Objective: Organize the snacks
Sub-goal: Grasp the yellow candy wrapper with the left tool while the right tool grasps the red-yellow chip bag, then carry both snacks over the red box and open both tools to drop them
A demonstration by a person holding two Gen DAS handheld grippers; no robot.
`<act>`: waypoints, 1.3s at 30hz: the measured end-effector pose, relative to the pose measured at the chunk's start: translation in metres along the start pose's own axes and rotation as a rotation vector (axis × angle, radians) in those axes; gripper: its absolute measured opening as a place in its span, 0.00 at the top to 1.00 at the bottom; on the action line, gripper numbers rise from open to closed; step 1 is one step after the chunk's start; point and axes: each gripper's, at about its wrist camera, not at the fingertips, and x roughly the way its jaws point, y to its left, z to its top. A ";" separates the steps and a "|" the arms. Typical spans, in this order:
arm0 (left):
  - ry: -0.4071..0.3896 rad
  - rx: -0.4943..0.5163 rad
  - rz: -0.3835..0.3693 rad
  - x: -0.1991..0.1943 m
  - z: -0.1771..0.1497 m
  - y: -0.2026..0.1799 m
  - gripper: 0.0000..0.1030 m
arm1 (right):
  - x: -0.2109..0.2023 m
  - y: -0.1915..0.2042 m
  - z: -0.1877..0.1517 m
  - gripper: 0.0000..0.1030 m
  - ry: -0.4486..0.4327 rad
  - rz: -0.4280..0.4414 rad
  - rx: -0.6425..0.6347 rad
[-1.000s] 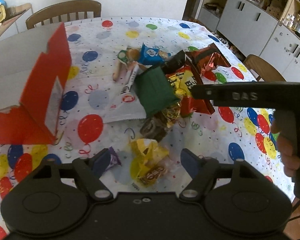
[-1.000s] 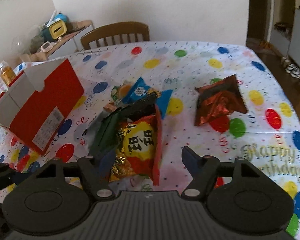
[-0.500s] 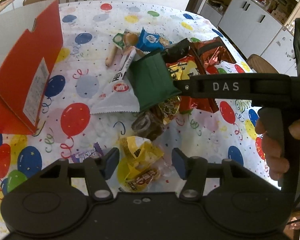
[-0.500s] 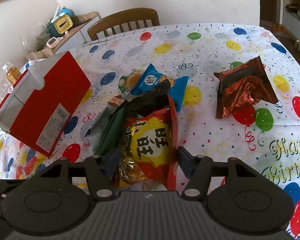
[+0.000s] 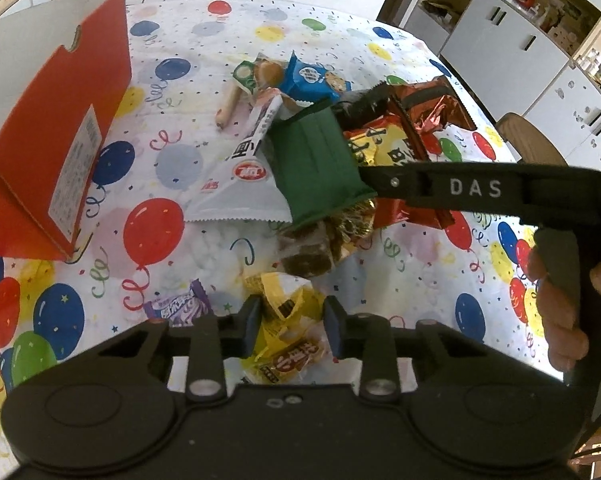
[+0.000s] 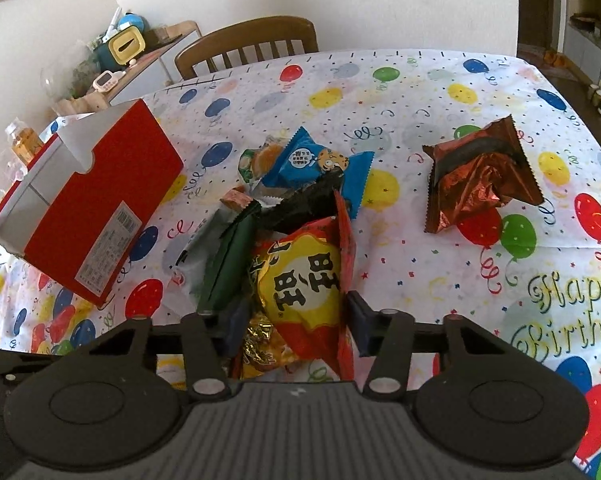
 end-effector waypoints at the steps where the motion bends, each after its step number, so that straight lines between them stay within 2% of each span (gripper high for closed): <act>1: -0.002 0.000 0.003 -0.001 0.000 0.000 0.71 | -0.003 0.000 -0.001 0.53 -0.004 0.001 -0.004; 2: -0.004 0.001 0.007 -0.003 0.000 0.000 0.71 | -0.006 0.000 -0.002 0.57 -0.008 -0.003 -0.010; 4: -0.010 0.001 0.012 -0.006 0.000 0.000 0.71 | -0.011 -0.001 -0.005 0.58 -0.015 -0.007 -0.020; 16: -0.047 -0.040 0.026 -0.028 0.001 0.007 0.72 | -0.048 -0.007 -0.013 0.59 -0.078 -0.007 -0.057; 21: -0.067 -0.060 0.030 -0.040 0.001 0.008 0.72 | -0.065 -0.006 -0.015 0.59 -0.113 -0.037 -0.089; 24: -0.079 -0.073 0.030 -0.049 0.003 0.009 0.72 | -0.077 -0.004 -0.014 0.59 -0.127 -0.019 -0.089; 32: -0.134 -0.090 0.041 -0.077 0.010 0.019 0.72 | -0.101 0.025 -0.006 0.59 -0.170 0.016 -0.144; 39: -0.187 -0.112 0.039 -0.105 0.024 0.047 0.72 | -0.108 0.071 0.004 0.59 -0.190 0.030 -0.190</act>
